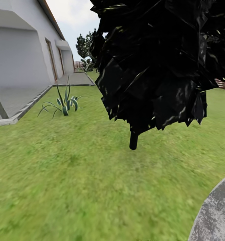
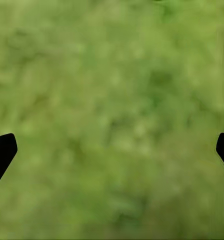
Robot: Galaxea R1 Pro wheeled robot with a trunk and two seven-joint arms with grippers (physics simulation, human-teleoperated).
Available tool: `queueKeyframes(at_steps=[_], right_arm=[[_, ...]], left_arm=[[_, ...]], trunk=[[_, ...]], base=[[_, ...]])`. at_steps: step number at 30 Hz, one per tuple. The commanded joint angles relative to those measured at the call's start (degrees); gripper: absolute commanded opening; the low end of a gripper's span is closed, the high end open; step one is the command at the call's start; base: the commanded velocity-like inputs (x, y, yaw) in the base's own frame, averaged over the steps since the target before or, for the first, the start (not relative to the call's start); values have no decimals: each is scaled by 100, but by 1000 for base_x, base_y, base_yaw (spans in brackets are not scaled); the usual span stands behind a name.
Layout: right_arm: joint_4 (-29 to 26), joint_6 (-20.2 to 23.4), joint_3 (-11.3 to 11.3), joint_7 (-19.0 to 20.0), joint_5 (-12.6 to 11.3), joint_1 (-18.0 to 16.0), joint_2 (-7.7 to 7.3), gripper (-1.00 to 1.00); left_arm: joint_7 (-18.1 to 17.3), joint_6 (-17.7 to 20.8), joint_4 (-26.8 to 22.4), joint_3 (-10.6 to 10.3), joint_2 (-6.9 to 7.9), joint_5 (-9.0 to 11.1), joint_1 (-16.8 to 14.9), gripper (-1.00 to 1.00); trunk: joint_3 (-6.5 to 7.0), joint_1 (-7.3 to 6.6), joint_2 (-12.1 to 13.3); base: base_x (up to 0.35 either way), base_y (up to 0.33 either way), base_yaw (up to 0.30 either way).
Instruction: Pick up the pesticide atomizer in the garden and spray insectifuge to fully cover both potted plants in the garden.
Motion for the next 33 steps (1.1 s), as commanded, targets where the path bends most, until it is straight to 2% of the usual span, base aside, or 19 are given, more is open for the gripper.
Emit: queueKeyframes(at_steps=[1, 33], right_arm=[[6, -19, -5, -2, 1, -3, 1, 100], [6, -10, -5, -2, -1, -2, 1, 100]], left_arm=[[-1, -18, 2, 11, -1, 2, -1, 100], [-10, -18, 3, -19, -7, 2, -1, 100]], trunk=[[-5, -1, -2], [-5, -1, -2]], base=[[19, 0, -268], [1, 0, -268]])
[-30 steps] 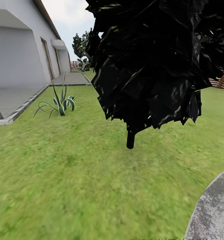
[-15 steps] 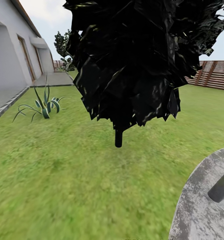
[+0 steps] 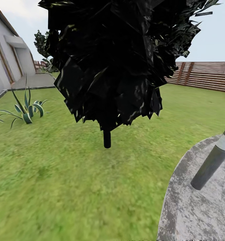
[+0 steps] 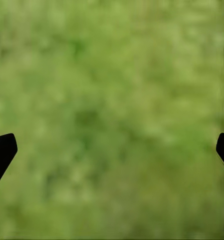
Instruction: Pick up the pesticide atomizer in the garden and spray insectifuge to fully cover both potted plants in the garden.
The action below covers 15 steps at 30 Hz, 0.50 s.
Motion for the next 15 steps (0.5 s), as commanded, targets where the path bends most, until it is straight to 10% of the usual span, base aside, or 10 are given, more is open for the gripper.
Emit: queueKeyframes(at_steps=[1, 15], right_arm=[[6, -19, -4, -2, 3, -3, 1, 100], [6, -19, -4, -2, -1, -6, 1, 100]], left_arm=[[-2, -18, 2, 10, -1, 2, -1, 100], [-2, -18, 2, 5, -4, 2, -1, 100]], trunk=[[-5, -1, -2], [-5, -1, -2]], base=[[0, 0, -268], [63, 228, -268]])
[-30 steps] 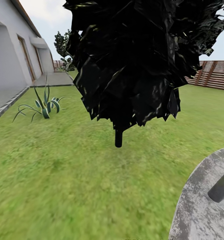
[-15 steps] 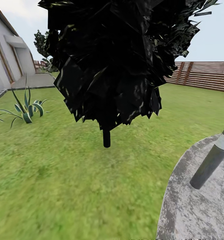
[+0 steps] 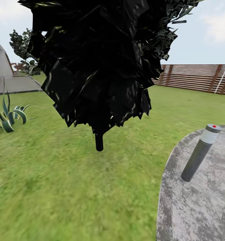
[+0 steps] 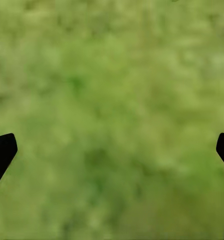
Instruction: Pick up the pesticide atomizer in the garden and spray insectifuge to fully cover both potted plants in the garden.
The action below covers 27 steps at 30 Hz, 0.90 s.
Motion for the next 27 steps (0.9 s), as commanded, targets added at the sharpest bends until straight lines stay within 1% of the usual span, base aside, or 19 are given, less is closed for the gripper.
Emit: queueKeyframes(at_steps=[1, 19, 24, 27], right_arm=[[3, -18, -7, -2, 2, -1, 1, 100], [3, -25, -7, -2, 2, -3, 1, 100], [3, -23, -7, -2, 2, 0, 1, 100], [3, -22, -7, -2, 2, -4, 1, 100]], left_arm=[[-2, -19, 5, 9, -1, 2, -2, 100], [-2, -19, 5, 1, -1, -6, -2, 100], [-2, -19, 5, 4, -1, -6, -2, 100], [-2, -19, 5, 8, -1, -3, -2, 100]], trunk=[[-5, 0, -2], [-5, 0, -2], [-5, 0, -2], [-5, 0, -2]], base=[[86, 298, -268], [88, 281, -268], [80, 221, -268], [22, 78, -268]])
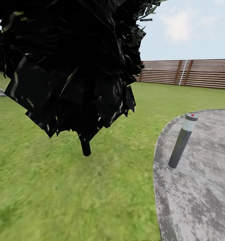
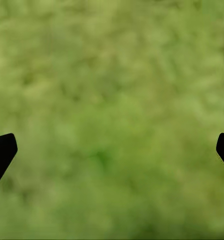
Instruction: Pick up the pesticide atomizer in the garden and spray insectifuge to fully cover both potted plants in the garden.
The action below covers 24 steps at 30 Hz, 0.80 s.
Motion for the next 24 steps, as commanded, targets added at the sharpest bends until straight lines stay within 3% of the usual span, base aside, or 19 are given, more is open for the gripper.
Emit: queueKeyframes(at_steps=[1, 14, 24], right_arm=[[5, -21, -5, -2, 2, -5, 1, 100], [5, -17, -5, -2, 2, 1, 1, 100], [5, -22, -5, -2, 2, 0, 1, 100]], left_arm=[[-2, -17, 3, 10, -1, 0, -2, 100], [-1, -15, 0, 28, 4, 4, -2, 100], [6, -18, -1, 55, 16, 20, -2, 100]], trunk=[[-5, -1, -2], [-5, -1, -2], [-184, 219, -403]], base=[[7, 27, -268], [1, 4, -268], [0, 0, -268]])
